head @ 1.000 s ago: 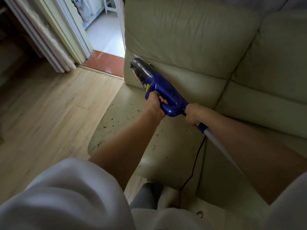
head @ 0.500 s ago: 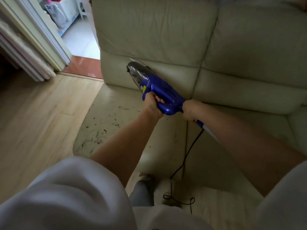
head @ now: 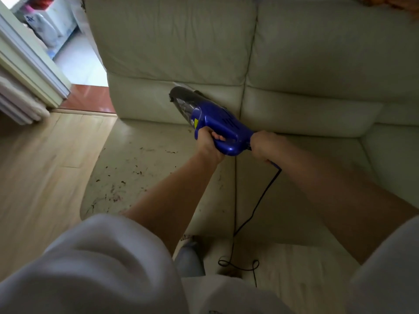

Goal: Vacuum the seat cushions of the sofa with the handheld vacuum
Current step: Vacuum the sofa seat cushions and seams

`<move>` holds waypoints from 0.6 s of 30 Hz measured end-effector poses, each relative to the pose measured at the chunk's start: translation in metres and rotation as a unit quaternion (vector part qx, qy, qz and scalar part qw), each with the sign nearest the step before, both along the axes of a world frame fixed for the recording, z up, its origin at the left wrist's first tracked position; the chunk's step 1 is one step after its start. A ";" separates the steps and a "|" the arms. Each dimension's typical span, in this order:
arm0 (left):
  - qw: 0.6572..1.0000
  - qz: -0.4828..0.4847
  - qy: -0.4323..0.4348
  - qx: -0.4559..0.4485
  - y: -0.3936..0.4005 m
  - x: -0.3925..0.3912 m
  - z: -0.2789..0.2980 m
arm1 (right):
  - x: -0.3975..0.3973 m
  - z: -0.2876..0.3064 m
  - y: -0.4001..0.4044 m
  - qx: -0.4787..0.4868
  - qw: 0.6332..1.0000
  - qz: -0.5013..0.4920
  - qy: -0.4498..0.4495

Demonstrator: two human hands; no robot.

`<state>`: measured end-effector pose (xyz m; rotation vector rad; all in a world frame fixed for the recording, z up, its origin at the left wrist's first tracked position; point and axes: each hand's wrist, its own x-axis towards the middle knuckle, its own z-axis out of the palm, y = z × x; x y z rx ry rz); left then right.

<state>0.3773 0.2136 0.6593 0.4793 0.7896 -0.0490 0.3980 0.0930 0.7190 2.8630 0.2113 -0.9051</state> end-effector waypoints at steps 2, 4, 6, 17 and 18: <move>1.000 -0.005 0.000 -0.001 -0.009 0.000 0.000 | -0.001 0.000 -0.009 0.001 1.000 0.002 -0.006; 1.000 -0.007 -0.006 0.000 -0.019 0.000 0.000 | -0.002 -0.001 -0.018 0.001 1.000 -0.004 -0.014; 1.000 -0.009 -0.007 0.000 -0.028 0.000 -0.001 | -0.002 -0.002 -0.026 -0.004 1.000 -0.006 -0.021; 0.999 -0.042 0.003 0.011 -0.074 0.003 -0.004 | -0.007 0.001 -0.072 -0.015 0.997 -0.072 0.001; 0.999 -0.044 0.005 0.011 -0.080 0.003 -0.004 | -0.007 0.001 -0.077 -0.014 0.997 -0.080 0.001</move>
